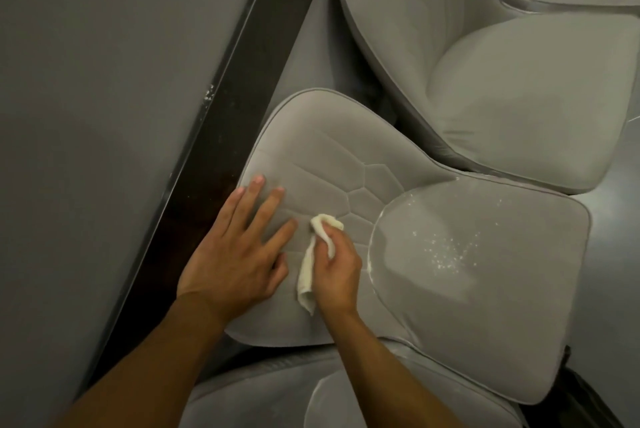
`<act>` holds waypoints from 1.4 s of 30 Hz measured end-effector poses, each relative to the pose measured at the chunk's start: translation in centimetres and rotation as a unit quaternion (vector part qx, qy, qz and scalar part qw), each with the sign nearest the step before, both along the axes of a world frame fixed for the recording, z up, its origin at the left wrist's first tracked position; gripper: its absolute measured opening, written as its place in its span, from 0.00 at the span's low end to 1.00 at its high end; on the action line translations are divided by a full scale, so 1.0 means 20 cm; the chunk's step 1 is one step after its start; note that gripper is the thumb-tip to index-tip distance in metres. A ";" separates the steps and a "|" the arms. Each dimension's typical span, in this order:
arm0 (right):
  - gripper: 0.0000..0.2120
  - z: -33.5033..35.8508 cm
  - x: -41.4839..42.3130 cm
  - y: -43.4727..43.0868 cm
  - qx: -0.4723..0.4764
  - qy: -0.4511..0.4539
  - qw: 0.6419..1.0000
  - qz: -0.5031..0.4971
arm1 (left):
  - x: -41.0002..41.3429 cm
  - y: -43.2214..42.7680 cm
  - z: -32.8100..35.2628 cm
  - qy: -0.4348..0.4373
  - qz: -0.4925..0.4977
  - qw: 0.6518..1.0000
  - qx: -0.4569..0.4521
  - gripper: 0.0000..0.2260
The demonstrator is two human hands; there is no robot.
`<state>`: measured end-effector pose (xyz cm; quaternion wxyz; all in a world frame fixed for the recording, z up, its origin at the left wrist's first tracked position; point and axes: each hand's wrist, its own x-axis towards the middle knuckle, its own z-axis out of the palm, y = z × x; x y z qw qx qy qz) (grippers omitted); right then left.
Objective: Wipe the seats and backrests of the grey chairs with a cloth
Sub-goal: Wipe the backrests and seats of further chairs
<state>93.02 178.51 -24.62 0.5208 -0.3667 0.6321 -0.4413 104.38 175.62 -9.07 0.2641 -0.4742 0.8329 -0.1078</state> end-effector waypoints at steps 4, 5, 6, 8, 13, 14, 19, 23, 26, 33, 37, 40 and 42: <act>0.12 -0.19 -0.04 -0.05 0.257 0.034 0.966 -0.011 | 0.00 -0.01 0.00 -0.015 -0.004 1.000 -0.002 0.27; 0.12 -0.19 -0.04 -0.05 0.254 0.031 0.967 -0.007 | 0.00 0.00 0.00 -0.017 -0.004 1.000 -0.002 0.27; 0.12 -0.16 -0.04 -0.06 0.229 0.024 0.973 -0.011 | 0.01 0.00 0.00 -0.018 -0.005 1.000 -0.004 0.27; 0.13 -0.03 -0.03 -0.05 0.131 -0.011 0.991 -0.014 | 0.01 0.00 0.00 -0.015 -0.004 1.000 -0.005 0.27; 0.14 0.20 0.01 0.00 -0.090 -0.076 0.993 0.028 | 0.00 0.00 0.00 0.001 -0.004 1.000 -0.010 0.27; 0.14 0.15 0.02 0.00 -0.080 -0.062 0.995 0.017 | 0.00 0.00 0.00 -0.002 -0.004 1.000 -0.010 0.26; 0.15 -0.07 0.00 -0.05 0.147 0.008 0.988 -0.034 | 0.01 0.01 0.00 -0.014 0.000 1.000 -0.005 0.24; 0.15 0.06 0.00 -0.03 0.005 0.005 1.000 0.007 | 0.00 0.01 0.00 -0.009 -0.001 1.000 -0.012 0.26; 0.14 0.15 0.00 0.04 -0.133 -0.031 0.989 0.050 | 0.00 0.01 0.00 0.003 0.006 1.000 -0.007 0.27; 0.13 -0.16 -0.01 -0.02 0.185 0.015 0.982 -0.036 | -0.01 0.01 0.01 0.010 0.003 1.000 -0.009 0.24; 0.10 -0.24 -0.03 -0.22 0.289 -0.002 0.954 -0.074 | 0.00 0.01 0.00 0.015 0.002 1.000 -0.015 0.24; 0.12 -0.01 -0.03 -0.38 0.148 -0.080 0.977 -0.130 | 0.01 0.01 -0.01 0.023 0.000 1.000 -0.019 0.24; 0.14 0.10 0.00 -0.39 0.084 -0.099 0.985 -0.110 | 0.01 0.01 -0.01 0.031 -0.002 0.999 -0.020 0.25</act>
